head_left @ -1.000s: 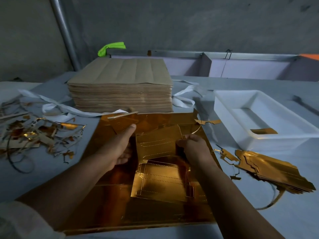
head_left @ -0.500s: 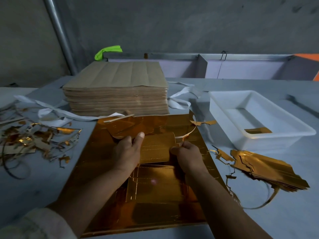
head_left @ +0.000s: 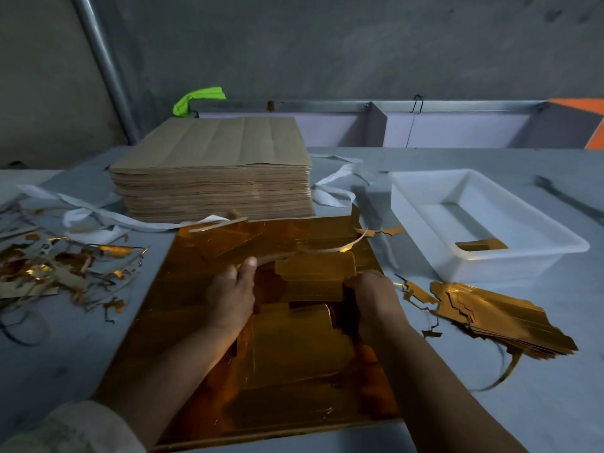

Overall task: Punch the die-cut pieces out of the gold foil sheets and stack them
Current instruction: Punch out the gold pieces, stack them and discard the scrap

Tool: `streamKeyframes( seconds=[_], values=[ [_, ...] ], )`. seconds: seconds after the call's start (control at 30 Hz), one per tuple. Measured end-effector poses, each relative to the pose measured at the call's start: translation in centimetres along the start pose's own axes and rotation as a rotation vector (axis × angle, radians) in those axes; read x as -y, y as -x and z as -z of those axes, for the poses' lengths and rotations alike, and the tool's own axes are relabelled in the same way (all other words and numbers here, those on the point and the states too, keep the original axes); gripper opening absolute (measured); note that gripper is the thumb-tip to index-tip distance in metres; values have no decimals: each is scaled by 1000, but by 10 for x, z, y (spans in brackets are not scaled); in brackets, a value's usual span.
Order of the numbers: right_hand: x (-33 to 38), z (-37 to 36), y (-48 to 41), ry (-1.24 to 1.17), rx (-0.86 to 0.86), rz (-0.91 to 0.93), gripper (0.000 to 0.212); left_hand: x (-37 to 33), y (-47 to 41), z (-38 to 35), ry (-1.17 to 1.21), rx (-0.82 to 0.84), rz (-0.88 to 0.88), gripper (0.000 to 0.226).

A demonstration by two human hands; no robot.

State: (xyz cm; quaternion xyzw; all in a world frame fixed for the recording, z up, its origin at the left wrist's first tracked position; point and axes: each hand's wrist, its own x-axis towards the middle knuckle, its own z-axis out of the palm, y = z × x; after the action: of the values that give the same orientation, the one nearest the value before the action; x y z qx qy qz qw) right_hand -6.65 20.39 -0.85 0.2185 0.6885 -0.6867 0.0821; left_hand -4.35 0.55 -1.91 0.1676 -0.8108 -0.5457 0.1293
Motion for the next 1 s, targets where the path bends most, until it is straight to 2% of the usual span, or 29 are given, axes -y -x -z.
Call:
streamKeyframes(
  seconds=[0.27,0.37,0.47,0.63,0.73,0.83,0.87,0.93,1.0],
  values=[
    [-2,17,2,-351,137,-41,8,0,-4,-1,99,-82,110,40],
    [3,25,13,-191,266,-103,10,1,-4,1,138,-64,127,40],
    [5,27,20,141,372,19,6,0,-4,1,179,-59,154,40],
    [0,19,23,410,479,137,15,-3,-3,0,146,-99,144,39],
    [1,15,21,496,473,116,23,-4,-2,-2,169,-92,146,39],
    [1,13,22,556,530,97,9,-3,-3,-2,142,-97,143,39],
    [1,13,22,572,542,105,14,-2,-3,-2,128,-99,137,39],
    [1,13,21,543,529,102,21,0,-6,-2,89,-109,131,40],
    [0,15,19,438,493,67,19,1,-7,-2,63,-113,137,40]
  ],
)
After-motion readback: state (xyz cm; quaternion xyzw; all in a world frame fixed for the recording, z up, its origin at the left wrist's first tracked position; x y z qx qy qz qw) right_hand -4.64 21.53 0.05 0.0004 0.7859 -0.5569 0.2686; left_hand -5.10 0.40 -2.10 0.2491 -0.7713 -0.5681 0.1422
